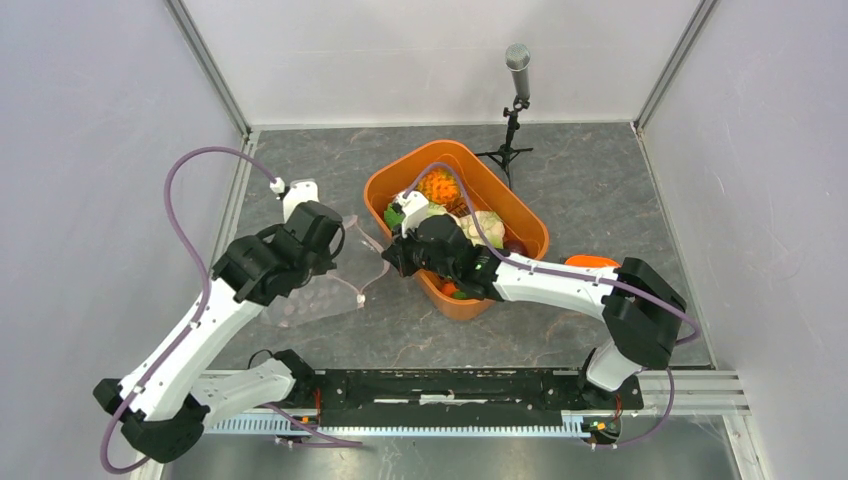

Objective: Place the food in the zip-top bag and seal the zipper
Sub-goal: Open the zipper of the food storage bag at the center of the board, then pick up the fake vegetable from the bin.

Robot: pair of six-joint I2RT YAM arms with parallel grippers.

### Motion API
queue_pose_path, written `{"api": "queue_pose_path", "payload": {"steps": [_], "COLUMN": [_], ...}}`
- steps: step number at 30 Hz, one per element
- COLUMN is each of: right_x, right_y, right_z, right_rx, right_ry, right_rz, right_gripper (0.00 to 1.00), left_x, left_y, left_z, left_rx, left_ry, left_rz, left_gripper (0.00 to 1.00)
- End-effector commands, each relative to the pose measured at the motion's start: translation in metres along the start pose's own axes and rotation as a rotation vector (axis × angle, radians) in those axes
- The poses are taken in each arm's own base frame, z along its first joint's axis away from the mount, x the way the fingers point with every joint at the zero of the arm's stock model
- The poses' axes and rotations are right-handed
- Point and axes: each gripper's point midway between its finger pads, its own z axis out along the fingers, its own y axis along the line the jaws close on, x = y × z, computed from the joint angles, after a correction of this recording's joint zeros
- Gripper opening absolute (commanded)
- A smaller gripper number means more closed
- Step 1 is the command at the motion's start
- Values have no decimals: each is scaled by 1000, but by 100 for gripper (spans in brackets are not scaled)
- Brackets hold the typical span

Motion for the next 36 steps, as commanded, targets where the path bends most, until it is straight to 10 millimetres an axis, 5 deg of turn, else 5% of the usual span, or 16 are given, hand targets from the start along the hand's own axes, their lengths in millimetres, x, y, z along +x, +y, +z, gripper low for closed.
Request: {"api": "queue_pose_path", "payload": {"steps": [1,6,9,12,16,22,28,32,36], "right_x": [-16,-22,-31,-32,-26,-39,-57,-67,-82], "right_y": [11,-6,6,14,-2,38,53,43,8], "right_z": [0,9,6,6,8,-7,-26,-38,-50], "right_rx": [-49,11,-79,-125,-40,-252,-321,-277,-153], "right_ry": [-15,34,13,23,67,24,-35,-73,-119], "right_rz": [-50,-87,-112,-123,-147,-145,-147,-177,-210], "right_gripper": [0,0,0,0,0,16,28,37,52], "left_x": [12,20,18,18,19,21,22,21,21], "left_y": [10,25,29,22,18,-3,-5,-4,-5], "left_z": [6,8,7,9,13,19,24,25,25], "left_rx": [-72,-139,-140,-98,-86,25,19,14,20], "left_ry": [60,65,31,26,20,-5,-10,-17,-17], "left_rz": [97,104,91,88,67,20,19,28,33], "left_gripper": [2,2,2,2,2,2,2,2,2]}}
